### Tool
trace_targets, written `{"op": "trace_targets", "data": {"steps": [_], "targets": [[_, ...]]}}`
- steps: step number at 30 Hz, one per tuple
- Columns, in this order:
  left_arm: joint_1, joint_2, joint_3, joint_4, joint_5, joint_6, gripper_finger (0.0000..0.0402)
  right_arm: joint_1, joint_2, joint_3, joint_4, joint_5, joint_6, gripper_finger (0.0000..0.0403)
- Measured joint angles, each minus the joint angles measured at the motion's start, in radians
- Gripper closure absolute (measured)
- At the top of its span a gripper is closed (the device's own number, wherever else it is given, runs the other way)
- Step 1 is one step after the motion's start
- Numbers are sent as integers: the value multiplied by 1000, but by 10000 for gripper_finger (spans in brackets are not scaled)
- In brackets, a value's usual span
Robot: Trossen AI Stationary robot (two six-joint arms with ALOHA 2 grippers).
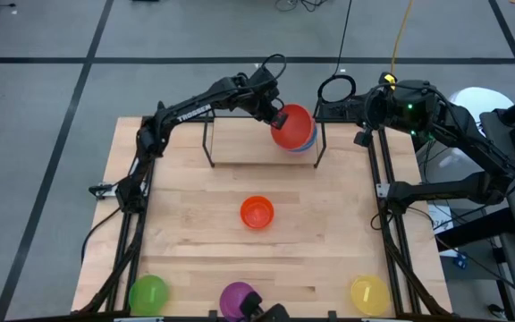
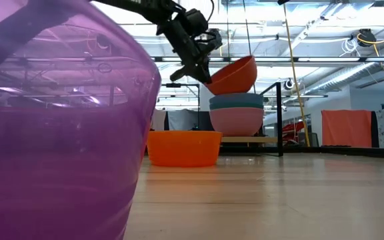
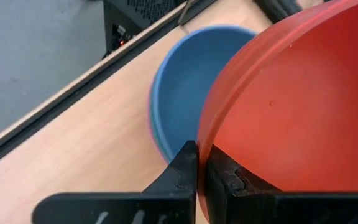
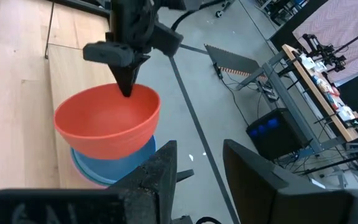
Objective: Place and stack bowls onto a shelf
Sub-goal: Stack the large orange bowl on top of the blue bowls on the shelf
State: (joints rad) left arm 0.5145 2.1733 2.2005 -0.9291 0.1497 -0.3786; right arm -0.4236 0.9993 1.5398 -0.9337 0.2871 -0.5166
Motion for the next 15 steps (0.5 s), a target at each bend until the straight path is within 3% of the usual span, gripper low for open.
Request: {"op": "trace_targets", "data": {"steps": [4,11,15], "targets": [[7,2,-1,-1,3,-10,392,0,0,0,0,0,0,277],[6,2,-1,50,7,-54,331,0,0,0,0,-1,0,277],[4,1,-1,51,6,-50,318,0,0,0,-1,-1,0,277]]}}
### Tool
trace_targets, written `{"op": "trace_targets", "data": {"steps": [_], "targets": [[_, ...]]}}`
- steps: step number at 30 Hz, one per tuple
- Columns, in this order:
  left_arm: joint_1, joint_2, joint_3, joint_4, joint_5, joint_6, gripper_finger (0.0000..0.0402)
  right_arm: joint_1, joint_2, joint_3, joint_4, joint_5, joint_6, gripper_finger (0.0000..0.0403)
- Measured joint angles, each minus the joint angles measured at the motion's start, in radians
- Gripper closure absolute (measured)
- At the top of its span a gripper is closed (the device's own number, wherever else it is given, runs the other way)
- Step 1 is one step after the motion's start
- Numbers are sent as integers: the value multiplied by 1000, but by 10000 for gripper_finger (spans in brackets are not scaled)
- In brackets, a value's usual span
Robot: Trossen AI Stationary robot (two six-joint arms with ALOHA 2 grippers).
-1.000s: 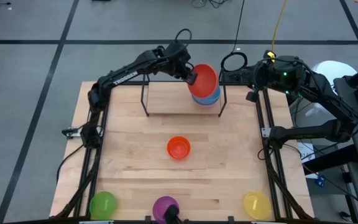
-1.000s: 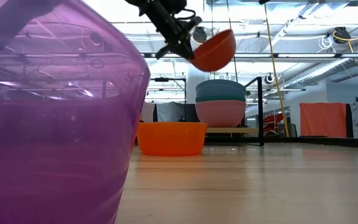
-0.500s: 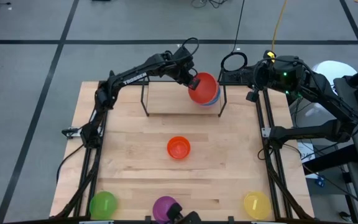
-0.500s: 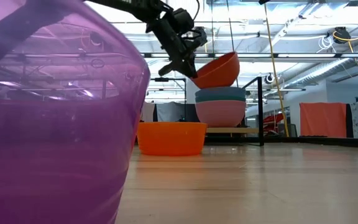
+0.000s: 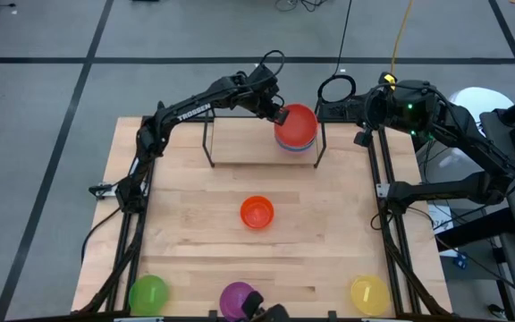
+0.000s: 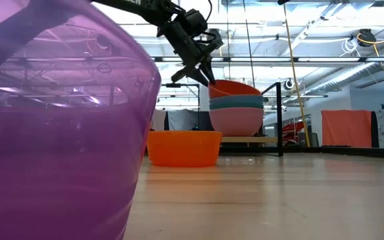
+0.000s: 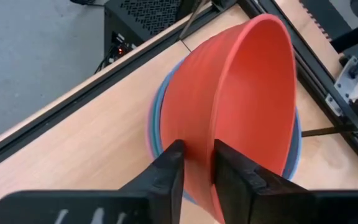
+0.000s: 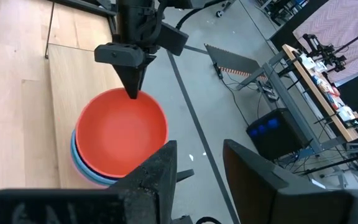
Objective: Place and stack bowls onto a shelf
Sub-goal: Stack the large orange bowl on top of the blue bowls on the shelf
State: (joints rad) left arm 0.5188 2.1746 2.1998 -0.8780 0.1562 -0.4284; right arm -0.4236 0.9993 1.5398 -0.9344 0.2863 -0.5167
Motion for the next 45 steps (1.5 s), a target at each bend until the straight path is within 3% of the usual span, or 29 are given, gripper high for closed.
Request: {"op": "trace_targets", "data": {"steps": [11,22,36,42,45], "targets": [[-1,-1,1,10,35,0,315,0,0,0,-4,0,0,277],[9,-5,158,-17,37,17,314,0,0,0,-1,0,0,277],[-1,-2,114,-55,8,87,314,0,4,0,2,-3,0,277],[24,-54,135,-109,-2,99,314,0,74,-1,16,-148,-1,277],[27,-107,139,-162,-32,114,314,-3,130,-47,128,-159,-4,277]]}}
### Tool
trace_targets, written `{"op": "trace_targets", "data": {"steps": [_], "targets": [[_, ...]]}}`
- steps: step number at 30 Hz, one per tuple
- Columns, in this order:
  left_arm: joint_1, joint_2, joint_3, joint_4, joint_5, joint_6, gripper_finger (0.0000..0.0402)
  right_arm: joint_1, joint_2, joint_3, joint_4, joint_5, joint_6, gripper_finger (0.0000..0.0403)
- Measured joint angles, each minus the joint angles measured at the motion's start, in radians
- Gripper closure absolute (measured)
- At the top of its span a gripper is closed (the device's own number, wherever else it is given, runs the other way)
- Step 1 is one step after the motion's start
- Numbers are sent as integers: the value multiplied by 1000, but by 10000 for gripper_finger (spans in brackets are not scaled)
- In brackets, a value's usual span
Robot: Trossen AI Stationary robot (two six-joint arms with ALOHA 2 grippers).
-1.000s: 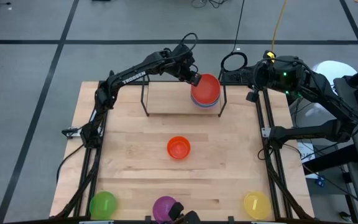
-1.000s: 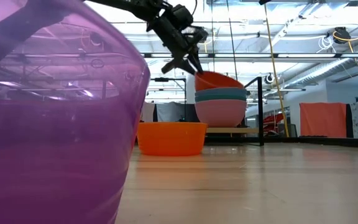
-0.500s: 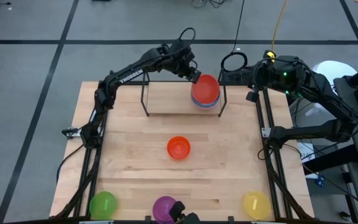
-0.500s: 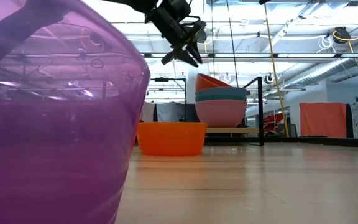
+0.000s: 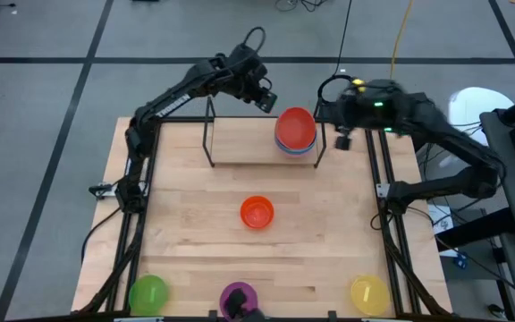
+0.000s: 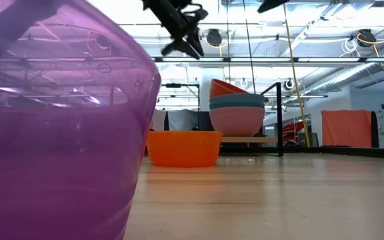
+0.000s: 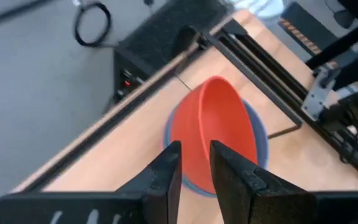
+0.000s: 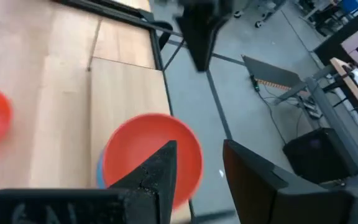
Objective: Place and stack bowls onto a shelf
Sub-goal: Stack the large orange bowl on top of the blue bowls on the shelf
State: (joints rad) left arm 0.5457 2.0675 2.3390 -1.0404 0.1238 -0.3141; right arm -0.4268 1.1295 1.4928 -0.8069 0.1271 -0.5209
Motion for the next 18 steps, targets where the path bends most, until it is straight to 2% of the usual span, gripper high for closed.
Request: {"op": "trace_targets", "data": {"steps": [7,13,18], "targets": [[-1,-153,-2,-155,-192,15,314,-49,103,-174,355,-9,-55,277],[1,-278,-3,-267,-318,19,314,-98,164,-256,580,-207,-26,277],[5,-365,-2,-338,-399,-5,314,-116,232,-298,713,-233,-22,277]]}}
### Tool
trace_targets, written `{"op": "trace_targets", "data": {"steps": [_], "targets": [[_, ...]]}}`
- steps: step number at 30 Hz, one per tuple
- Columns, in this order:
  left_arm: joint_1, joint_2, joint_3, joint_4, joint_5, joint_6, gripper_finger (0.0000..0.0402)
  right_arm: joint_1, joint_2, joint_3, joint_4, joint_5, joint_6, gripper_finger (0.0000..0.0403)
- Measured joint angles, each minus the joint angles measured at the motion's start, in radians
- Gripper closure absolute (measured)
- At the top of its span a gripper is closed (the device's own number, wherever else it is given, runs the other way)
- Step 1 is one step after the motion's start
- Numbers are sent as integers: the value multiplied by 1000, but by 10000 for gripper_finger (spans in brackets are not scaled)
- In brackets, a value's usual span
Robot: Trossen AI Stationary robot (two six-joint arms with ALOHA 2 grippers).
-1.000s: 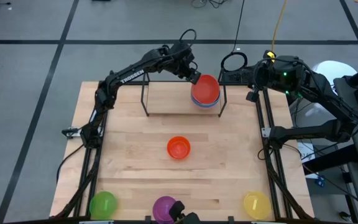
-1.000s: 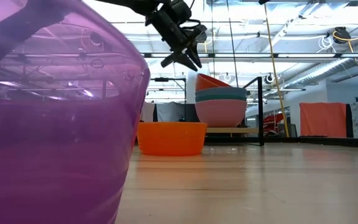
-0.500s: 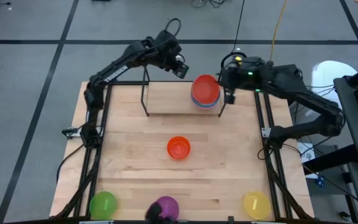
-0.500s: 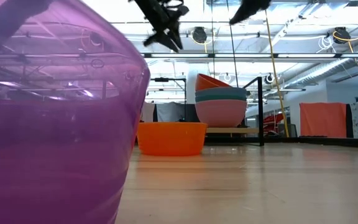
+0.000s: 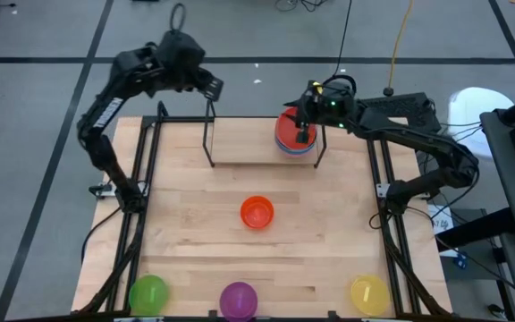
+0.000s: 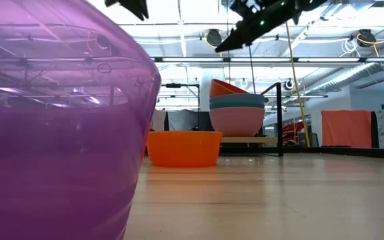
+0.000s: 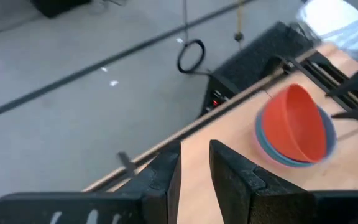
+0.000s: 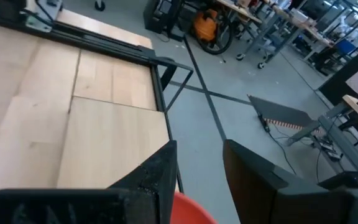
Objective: Place and stack bowls onto a shelf
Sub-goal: Stack the large orange bowl on top of the blue bowls on the shelf
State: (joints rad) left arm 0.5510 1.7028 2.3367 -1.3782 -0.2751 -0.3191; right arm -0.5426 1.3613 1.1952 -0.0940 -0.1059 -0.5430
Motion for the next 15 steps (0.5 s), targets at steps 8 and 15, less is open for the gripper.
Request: {"op": "trace_targets", "data": {"steps": [8,15], "targets": [[4,-66,0,-79,-57,-14,314,-35,108,-2,67,-4,1,277],[13,-68,-1,-118,-79,-25,314,-54,171,-1,95,-40,31,277]]}}
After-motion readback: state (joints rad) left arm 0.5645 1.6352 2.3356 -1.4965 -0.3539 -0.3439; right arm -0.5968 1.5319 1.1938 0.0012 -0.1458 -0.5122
